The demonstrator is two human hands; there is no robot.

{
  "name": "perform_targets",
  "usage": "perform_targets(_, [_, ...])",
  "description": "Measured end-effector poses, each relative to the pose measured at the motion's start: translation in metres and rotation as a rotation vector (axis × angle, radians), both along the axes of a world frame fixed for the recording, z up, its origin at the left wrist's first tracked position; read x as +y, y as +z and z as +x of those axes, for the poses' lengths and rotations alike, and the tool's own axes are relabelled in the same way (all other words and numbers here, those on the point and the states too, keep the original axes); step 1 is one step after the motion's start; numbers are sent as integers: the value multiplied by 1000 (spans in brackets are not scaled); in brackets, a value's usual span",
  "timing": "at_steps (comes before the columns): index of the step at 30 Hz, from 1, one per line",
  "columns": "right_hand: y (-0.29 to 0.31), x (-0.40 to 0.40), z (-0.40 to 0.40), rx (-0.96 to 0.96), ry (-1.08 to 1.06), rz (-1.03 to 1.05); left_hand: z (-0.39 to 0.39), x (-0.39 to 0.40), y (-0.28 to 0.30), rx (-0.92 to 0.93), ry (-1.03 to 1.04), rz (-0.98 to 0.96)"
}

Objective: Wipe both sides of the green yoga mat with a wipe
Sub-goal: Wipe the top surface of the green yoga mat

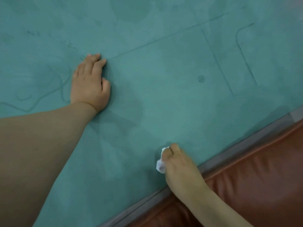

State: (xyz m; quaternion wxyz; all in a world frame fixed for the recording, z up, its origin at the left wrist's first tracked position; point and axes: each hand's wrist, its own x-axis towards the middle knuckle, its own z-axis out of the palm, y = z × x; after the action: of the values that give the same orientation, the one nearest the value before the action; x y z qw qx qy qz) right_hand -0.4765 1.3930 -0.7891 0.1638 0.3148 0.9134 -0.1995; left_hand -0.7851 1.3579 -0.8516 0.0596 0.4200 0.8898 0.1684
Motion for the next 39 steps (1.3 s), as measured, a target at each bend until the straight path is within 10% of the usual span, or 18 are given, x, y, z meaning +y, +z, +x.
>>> perform_targets(10, [-40, 86, -291, 417, -136, 15, -1, 2, -8, -38, 22, 53])
perform_targets(21, [-18, -19, 5, 348, -366, 12, -1, 6, 1, -4, 11, -15])
perform_targets(30, [-39, 100, -301, 555, -391, -16, -2, 5, -1, -12, 9, -24])
perform_targets(39, [-17, 25, 3, 192, -796, 59, 0, 4, 0, 1, 32, -33])
